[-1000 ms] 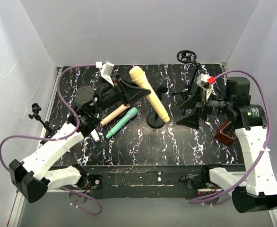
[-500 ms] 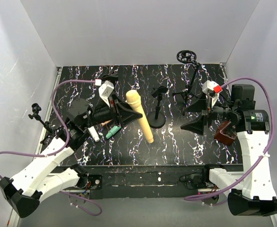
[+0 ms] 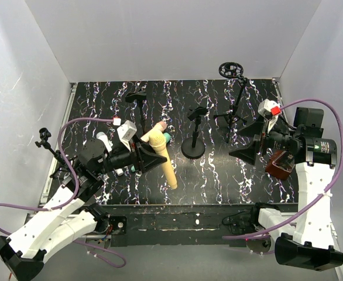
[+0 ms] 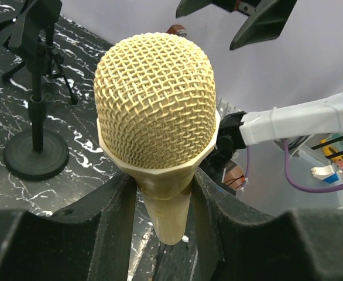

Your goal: Attach the microphones to the stand

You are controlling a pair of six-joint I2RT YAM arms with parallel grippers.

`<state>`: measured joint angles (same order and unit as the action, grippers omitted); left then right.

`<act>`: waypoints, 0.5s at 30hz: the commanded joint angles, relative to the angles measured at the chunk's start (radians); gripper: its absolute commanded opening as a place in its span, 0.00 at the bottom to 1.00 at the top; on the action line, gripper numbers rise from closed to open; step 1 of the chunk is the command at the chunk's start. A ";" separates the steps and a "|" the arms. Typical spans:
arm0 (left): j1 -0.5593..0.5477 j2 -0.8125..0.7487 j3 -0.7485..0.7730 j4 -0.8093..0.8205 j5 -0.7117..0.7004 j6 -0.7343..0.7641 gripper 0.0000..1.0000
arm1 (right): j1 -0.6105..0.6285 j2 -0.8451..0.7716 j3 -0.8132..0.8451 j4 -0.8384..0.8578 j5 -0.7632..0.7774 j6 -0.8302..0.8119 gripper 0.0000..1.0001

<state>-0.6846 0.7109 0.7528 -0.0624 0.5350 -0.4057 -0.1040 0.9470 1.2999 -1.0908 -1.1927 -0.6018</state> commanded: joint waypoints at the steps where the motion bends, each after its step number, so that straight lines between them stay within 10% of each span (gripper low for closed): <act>1: 0.000 -0.022 -0.027 -0.031 -0.030 0.080 0.00 | -0.028 0.007 0.021 0.029 0.027 -0.013 0.96; 15: 0.002 -0.042 -0.087 -0.053 -0.056 0.140 0.00 | -0.114 0.042 -0.043 0.284 0.174 0.165 0.95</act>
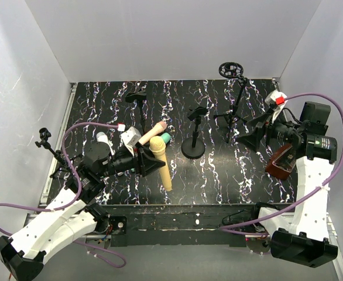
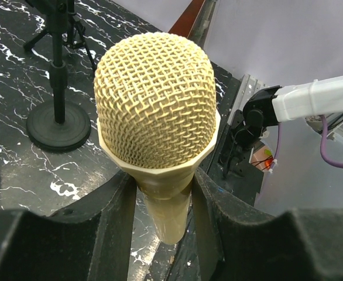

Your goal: Attach the microphones to the stand

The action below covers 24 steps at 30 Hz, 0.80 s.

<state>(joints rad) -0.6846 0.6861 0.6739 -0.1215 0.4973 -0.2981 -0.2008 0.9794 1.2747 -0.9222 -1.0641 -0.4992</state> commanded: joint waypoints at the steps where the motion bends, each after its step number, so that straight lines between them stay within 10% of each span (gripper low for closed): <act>1: 0.002 -0.017 -0.011 0.008 -0.020 0.034 0.00 | -0.020 0.013 -0.027 0.131 0.053 0.065 0.95; 24: 0.000 -0.013 -0.017 0.049 -0.065 -0.024 0.00 | -0.025 0.272 -0.196 0.892 0.161 0.212 0.94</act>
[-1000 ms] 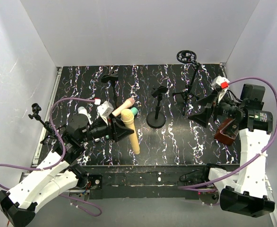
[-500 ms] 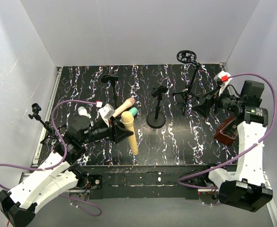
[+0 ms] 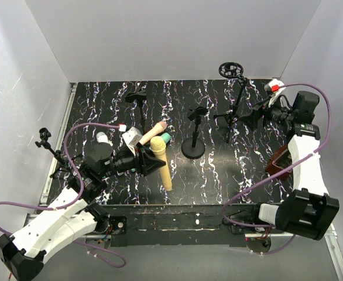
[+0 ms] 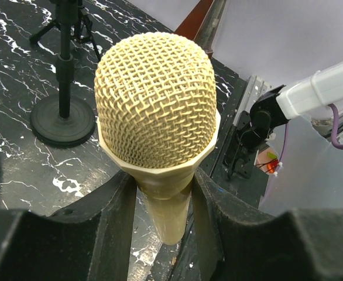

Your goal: Attach the microphones to the stand

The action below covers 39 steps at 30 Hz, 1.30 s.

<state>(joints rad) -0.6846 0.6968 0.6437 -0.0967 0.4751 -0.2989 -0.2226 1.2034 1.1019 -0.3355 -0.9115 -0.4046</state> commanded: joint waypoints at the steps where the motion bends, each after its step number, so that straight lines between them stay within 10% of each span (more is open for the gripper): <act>1: 0.002 -0.025 0.014 0.022 -0.050 -0.028 0.00 | -0.001 0.065 -0.034 0.372 0.005 0.147 0.95; 19: 0.002 0.009 0.040 0.057 -0.122 -0.121 0.00 | 0.089 0.393 0.082 0.782 0.091 0.257 0.81; 25: 0.000 0.006 0.033 0.057 -0.133 -0.135 0.00 | 0.106 0.438 0.104 0.823 0.043 0.286 0.58; 31: 0.000 -0.002 0.043 0.055 -0.133 -0.140 0.00 | 0.109 0.395 0.082 0.802 0.005 0.283 0.10; 39: 0.002 0.035 0.125 0.049 -0.110 -0.118 0.00 | 0.104 0.133 0.004 0.494 -0.125 0.150 0.01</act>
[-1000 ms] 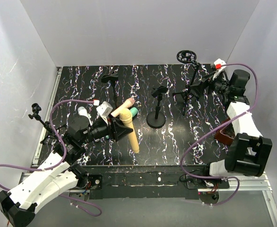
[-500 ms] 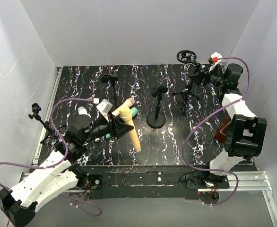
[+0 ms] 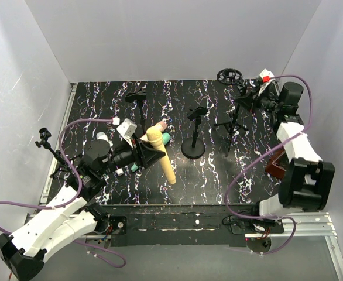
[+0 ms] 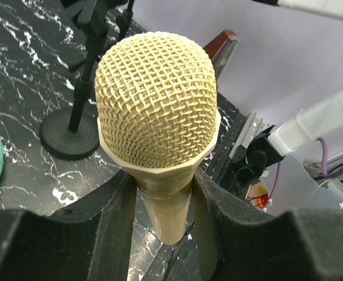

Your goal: Attach the microphones to the stand

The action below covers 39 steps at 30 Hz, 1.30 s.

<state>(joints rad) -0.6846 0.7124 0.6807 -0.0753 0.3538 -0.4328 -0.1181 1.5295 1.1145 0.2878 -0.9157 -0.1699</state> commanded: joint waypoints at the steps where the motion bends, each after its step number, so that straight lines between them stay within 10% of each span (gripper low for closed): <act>1: 0.002 0.039 0.111 0.025 0.022 0.016 0.00 | 0.000 -0.230 -0.019 -0.195 -0.133 -0.112 0.01; 9: 0.000 0.278 0.390 0.062 0.171 0.011 0.00 | 0.000 -0.495 -0.183 -0.607 -0.261 -0.298 0.01; 39: 0.002 0.700 0.842 0.267 0.189 0.000 0.00 | -0.022 -0.600 -0.343 -0.943 -0.379 -0.557 0.15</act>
<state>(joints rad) -0.6846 1.4364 1.4639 0.1070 0.5648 -0.4320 -0.1368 0.8993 0.8013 -0.5346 -1.3010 -0.7406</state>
